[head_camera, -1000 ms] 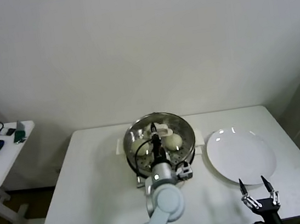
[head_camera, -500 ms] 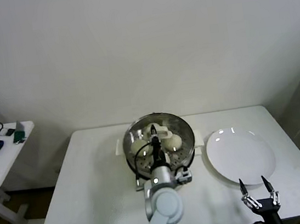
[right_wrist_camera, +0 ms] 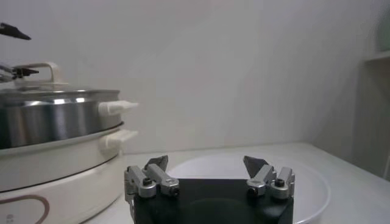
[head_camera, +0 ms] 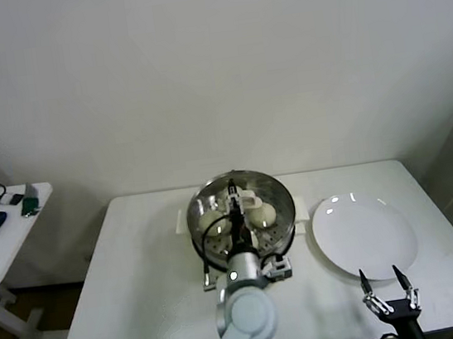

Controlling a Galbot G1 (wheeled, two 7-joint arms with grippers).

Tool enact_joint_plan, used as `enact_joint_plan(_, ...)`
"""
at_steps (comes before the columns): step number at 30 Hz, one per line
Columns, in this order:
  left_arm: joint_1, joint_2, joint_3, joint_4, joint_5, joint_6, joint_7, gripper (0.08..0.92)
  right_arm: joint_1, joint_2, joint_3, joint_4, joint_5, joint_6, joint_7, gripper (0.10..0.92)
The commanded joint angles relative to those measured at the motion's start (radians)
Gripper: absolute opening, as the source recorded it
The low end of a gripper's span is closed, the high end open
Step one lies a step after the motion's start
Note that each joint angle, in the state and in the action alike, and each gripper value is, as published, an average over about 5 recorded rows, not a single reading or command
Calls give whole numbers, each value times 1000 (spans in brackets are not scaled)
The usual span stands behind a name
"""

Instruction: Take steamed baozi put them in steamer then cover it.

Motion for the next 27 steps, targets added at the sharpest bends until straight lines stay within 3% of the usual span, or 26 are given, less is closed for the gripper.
enact_joint_plan(1, 60, 123, 17, -202, -229, -7, 5, 640, 7, 4, -3, 0, 2, -12, 22, 823)
enact_joint_plan(6, 153, 192, -81, -276, -466, -168, -180, 779, 14, 12, -10, 13, 1, -22, 50, 823)
enact_joint_plan(13, 346, 251, -416, -363, -1049, -468, -414, 822, 7, 12, -2, 62, -36, -52, 60, 823)
enact_joint_plan(21, 505, 198, -809, -334, -1557, -687, -380, 823, 17, 16, -2, 76, -73, -75, 74, 823)
enact_joint_plan(27, 606, 224, -866, -177, -1681, -881, -272, 823, 27, 15, 6, 43, -94, -79, 74, 823)
